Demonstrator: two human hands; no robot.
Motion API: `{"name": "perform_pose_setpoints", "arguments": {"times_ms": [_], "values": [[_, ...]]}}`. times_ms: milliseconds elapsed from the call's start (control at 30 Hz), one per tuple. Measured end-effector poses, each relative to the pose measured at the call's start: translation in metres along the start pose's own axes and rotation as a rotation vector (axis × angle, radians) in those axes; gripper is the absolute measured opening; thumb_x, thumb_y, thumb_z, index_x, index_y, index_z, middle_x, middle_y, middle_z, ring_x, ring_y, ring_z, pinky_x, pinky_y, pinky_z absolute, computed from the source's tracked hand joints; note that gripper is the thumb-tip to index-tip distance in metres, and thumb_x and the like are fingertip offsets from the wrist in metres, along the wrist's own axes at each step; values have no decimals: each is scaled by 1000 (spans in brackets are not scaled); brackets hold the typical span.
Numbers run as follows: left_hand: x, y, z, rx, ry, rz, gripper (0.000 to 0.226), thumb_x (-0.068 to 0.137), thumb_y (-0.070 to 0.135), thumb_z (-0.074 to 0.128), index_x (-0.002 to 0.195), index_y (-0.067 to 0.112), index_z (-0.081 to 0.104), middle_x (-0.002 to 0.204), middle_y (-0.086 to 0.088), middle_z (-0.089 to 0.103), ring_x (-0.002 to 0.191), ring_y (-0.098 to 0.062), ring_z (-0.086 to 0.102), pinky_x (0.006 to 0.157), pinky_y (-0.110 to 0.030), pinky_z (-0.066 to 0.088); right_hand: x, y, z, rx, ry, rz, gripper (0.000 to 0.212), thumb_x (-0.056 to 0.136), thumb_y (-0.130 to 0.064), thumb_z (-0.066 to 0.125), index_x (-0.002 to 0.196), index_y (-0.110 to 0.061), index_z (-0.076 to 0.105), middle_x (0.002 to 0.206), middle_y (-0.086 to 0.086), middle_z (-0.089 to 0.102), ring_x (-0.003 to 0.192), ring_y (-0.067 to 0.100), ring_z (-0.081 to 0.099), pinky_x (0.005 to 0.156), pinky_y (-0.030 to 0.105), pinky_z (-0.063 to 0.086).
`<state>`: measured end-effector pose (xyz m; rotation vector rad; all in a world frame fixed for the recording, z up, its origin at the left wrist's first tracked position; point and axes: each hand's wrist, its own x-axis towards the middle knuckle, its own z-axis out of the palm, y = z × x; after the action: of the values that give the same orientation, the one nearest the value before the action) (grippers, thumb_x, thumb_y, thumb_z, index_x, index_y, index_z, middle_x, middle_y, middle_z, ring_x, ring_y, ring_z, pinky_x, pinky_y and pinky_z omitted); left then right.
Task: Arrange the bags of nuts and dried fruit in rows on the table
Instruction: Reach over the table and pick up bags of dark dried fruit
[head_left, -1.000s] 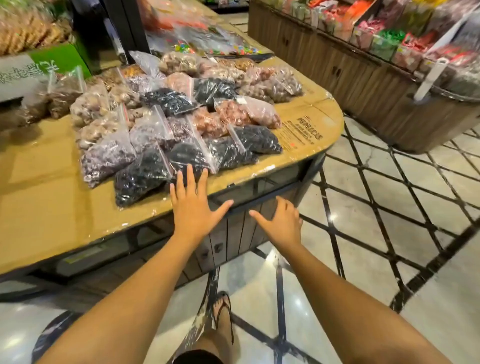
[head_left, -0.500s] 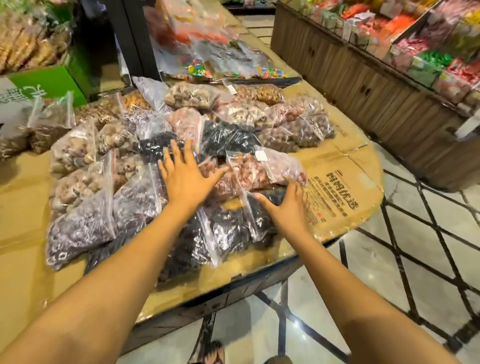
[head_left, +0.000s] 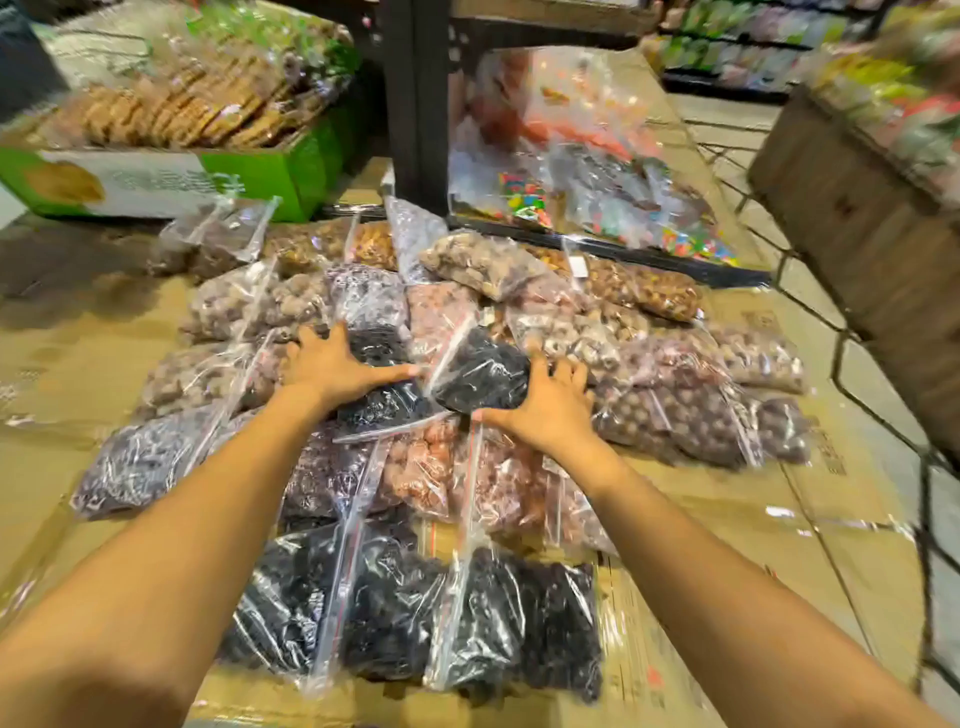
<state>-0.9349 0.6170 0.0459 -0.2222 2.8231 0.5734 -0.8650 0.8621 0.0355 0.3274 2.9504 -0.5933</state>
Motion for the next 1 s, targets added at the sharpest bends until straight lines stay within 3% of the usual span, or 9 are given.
{"name": "perform_pose_setpoints", "arguments": {"times_ms": [133,233,333,500,633,733,800,900,1000], "values": [[7,-2,-9,58,-33,-37,131,31,99,54,128,11,45,136,-21,49,123,-39,47,100,-47,44,14,-1,-1,-201,67,-88,113,63,-75,66,146,-14,20,142,20,37,137,36,23,108,52,27],[10,-2,-17,51,-54,-9,105,29,97,54,90,11,57,94,-11,66,84,-24,61,67,-33,48,19,2,-2,-234,64,-117,112,63,-77,63,146,-15,21,141,18,41,136,34,27,109,52,26],[9,5,-31,48,-71,-10,85,31,95,52,53,14,41,50,-3,45,51,-20,46,51,-28,32,17,6,2,-226,135,-146,106,63,-77,62,142,-13,30,138,14,45,134,32,31,108,55,26],[15,9,-47,112,-211,-102,95,39,92,56,74,4,58,89,-10,64,82,-28,63,72,-34,48,7,9,12,-167,327,-187,91,63,-75,65,126,-10,50,125,9,54,123,28,38,101,54,22],[9,1,-51,62,-295,-90,142,30,93,61,138,2,43,144,-18,47,126,-36,50,102,-43,42,2,13,18,-206,493,-230,90,59,-74,68,119,-8,58,103,11,62,102,29,48,88,50,33],[-9,-6,-47,-212,-193,-70,84,36,74,76,85,8,62,88,-15,70,82,-28,67,73,-36,53,-5,20,15,-204,627,-300,85,59,-76,64,113,-10,63,94,10,63,93,26,49,80,41,29],[-21,-7,-41,-416,-115,-78,63,40,62,81,63,14,48,57,-3,52,52,-18,51,53,-27,44,-9,25,8,-133,694,-343,82,60,-76,62,109,-10,65,92,9,64,93,24,46,79,41,31],[-42,-10,-29,-634,106,-82,64,53,45,89,95,9,57,69,4,52,54,-8,55,51,-21,45,-23,36,-12,147,715,-397,79,58,-70,68,108,-9,65,95,8,63,94,23,46,82,43,39],[-67,-12,-19,-733,367,-112,101,41,60,90,122,10,55,105,-2,65,96,-20,65,80,-35,55,-51,59,-33,409,650,-467,74,59,-60,76,110,-7,62,102,1,59,99,17,46,88,27,39]]}}
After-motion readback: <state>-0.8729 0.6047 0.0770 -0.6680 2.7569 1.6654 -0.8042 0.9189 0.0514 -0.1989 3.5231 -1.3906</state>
